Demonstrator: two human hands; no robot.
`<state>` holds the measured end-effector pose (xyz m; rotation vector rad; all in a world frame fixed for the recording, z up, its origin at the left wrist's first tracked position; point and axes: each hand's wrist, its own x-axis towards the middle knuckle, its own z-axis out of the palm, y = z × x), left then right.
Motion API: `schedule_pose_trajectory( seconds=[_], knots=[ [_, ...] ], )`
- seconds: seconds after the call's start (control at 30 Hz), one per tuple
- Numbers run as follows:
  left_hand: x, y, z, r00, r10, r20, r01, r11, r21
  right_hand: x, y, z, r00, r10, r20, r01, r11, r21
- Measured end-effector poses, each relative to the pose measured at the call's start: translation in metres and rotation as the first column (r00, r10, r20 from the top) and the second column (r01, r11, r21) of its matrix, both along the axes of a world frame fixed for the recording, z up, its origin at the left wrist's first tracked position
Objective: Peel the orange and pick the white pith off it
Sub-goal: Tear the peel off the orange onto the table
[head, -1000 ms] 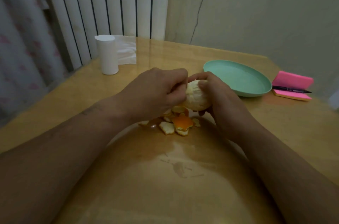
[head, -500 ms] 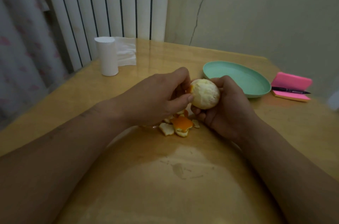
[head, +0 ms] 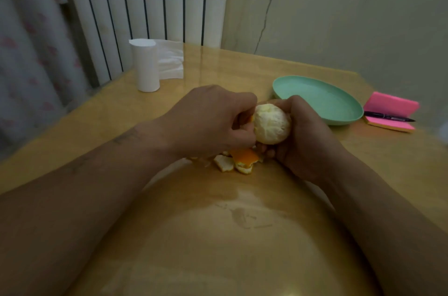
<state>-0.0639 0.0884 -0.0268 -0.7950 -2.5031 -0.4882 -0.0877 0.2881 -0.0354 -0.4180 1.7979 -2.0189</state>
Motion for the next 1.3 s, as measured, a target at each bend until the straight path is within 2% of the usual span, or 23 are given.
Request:
schedule_pose_trajectory(
  seconds=[0.17, 0.43, 0.6, 0.87, 0.97, 1.1, 1.17, 1.3],
  knots=[
    [0.002, 0.008, -0.001, 0.997, 0.025, -0.069, -0.022, 0.999, 0.032, 0.000, 0.001, 0.001, 1.000, -0.017, -0.005, 0.017, 1.000, 0.013],
    [0.003, 0.009, 0.000, 0.999, -0.003, -0.037, 0.004, 0.999, 0.046, -0.004, 0.005, 0.001, 0.993, 0.020, 0.115, -0.014, 0.999, -0.047],
    [0.003, 0.009, 0.001, 1.000, -0.022, 0.019, 0.021, 0.999, 0.036, -0.007, 0.009, 0.001, 0.985, 0.035, 0.171, -0.022, 0.996, -0.081],
    [0.002, 0.008, 0.006, 0.978, -0.164, 0.131, 0.161, 0.986, 0.037, -0.008, 0.014, 0.002, 0.987, 0.001, 0.160, 0.001, 1.000, -0.015],
    [0.003, 0.008, 0.006, 0.981, -0.156, 0.111, 0.154, 0.988, 0.032, -0.006, 0.012, 0.004, 0.988, -0.002, 0.157, 0.002, 1.000, -0.001],
    [0.003, 0.012, 0.001, 0.998, -0.059, -0.006, 0.059, 0.998, 0.002, -0.004, 0.010, 0.003, 0.992, 0.002, 0.124, -0.003, 1.000, 0.012],
    [0.002, 0.013, -0.003, 1.000, -0.028, -0.002, 0.028, 0.997, 0.069, -0.004, 0.008, 0.002, 0.992, 0.009, 0.127, -0.006, 1.000, -0.025],
    [0.006, 0.012, -0.005, 0.967, -0.124, 0.224, 0.013, 0.898, 0.440, -0.005, 0.008, 0.003, 0.981, 0.062, 0.186, -0.028, 0.984, -0.178]
  ],
)
